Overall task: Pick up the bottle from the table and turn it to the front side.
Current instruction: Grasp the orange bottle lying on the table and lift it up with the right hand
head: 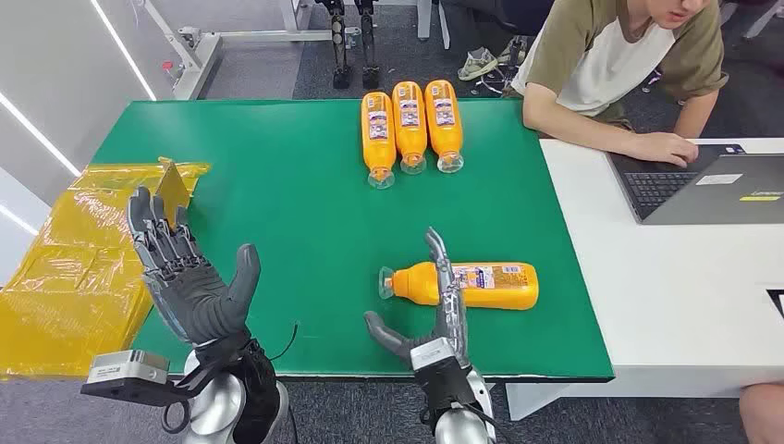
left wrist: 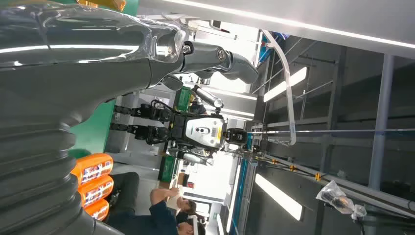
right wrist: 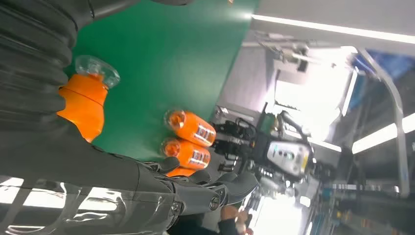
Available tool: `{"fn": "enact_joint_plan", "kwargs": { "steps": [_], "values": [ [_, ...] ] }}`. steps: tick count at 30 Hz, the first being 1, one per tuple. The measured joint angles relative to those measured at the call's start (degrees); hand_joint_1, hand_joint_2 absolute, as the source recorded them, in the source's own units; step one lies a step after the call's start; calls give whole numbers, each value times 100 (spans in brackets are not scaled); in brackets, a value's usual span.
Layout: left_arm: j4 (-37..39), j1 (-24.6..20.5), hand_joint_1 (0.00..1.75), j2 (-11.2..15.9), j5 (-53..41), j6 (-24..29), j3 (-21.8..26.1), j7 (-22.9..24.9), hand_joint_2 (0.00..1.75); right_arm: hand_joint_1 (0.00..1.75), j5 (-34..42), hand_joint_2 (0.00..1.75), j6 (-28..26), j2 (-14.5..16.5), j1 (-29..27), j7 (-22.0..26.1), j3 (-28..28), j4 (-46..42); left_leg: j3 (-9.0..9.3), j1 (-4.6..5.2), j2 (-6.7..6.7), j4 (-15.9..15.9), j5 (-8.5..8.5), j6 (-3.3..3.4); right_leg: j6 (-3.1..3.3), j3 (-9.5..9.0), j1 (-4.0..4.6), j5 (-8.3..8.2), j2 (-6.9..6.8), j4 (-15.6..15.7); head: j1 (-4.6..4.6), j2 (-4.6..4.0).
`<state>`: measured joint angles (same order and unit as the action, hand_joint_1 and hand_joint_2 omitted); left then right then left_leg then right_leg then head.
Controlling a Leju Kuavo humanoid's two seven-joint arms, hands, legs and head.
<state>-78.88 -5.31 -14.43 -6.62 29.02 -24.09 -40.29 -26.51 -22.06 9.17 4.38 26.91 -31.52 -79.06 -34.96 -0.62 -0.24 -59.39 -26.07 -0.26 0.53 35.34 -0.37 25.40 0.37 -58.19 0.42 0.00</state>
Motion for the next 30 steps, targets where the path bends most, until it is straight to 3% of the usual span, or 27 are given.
{"fn": "enact_joint_plan", "kwargs": {
  "steps": [6,9,12,16,22,27,30],
  "values": [
    [-2,0,0,2,46,-113,0,-1,175,0,-1354,175,661,-314,181,-1037,-14,104,-2,1,-3,-1,1,2,-2,-1,0,-1,-2,1,0,0],
    [-3,-1,0,6,85,-228,0,-1,175,0,-1845,175,1124,-674,424,-1421,-13,272,-1,3,-2,-3,2,4,-7,-1,-1,-9,-2,3,0,0],
    [-8,-7,0,5,137,-396,0,-1,175,0,-2146,175,1705,-1221,739,-1718,-7,495,-5,5,-7,-10,8,13,-15,-2,-2,-15,-7,8,0,0],
    [-9,-57,0,3,200,-516,0,-1,175,0,-1973,175,2500,-2177,1034,-1795,28,525,-16,8,-11,-21,10,28,-25,-2,-5,-22,-12,10,-1,0],
    [-9,-194,0,1,294,-566,0,-1,175,0,-1141,175,3944,-3671,1795,-1798,86,194,-22,19,-6,-27,14,49,-41,3,-17,-32,-6,9,0,0],
    [-9,-252,0,0,331,-571,0,0,175,0,-881,175,4489,-4186,2404,-1988,27,94,-27,21,0,-27,16,53,-40,6,-19,-34,-2,5,-1,0],
    [-16,-291,0,0,352,-588,0,-1,175,0,-413,175,5103,-4312,3209,-2194,-270,244,-28,27,8,-26,19,55,-39,15,-24,-35,4,-5,-4,0]
  ]
}}
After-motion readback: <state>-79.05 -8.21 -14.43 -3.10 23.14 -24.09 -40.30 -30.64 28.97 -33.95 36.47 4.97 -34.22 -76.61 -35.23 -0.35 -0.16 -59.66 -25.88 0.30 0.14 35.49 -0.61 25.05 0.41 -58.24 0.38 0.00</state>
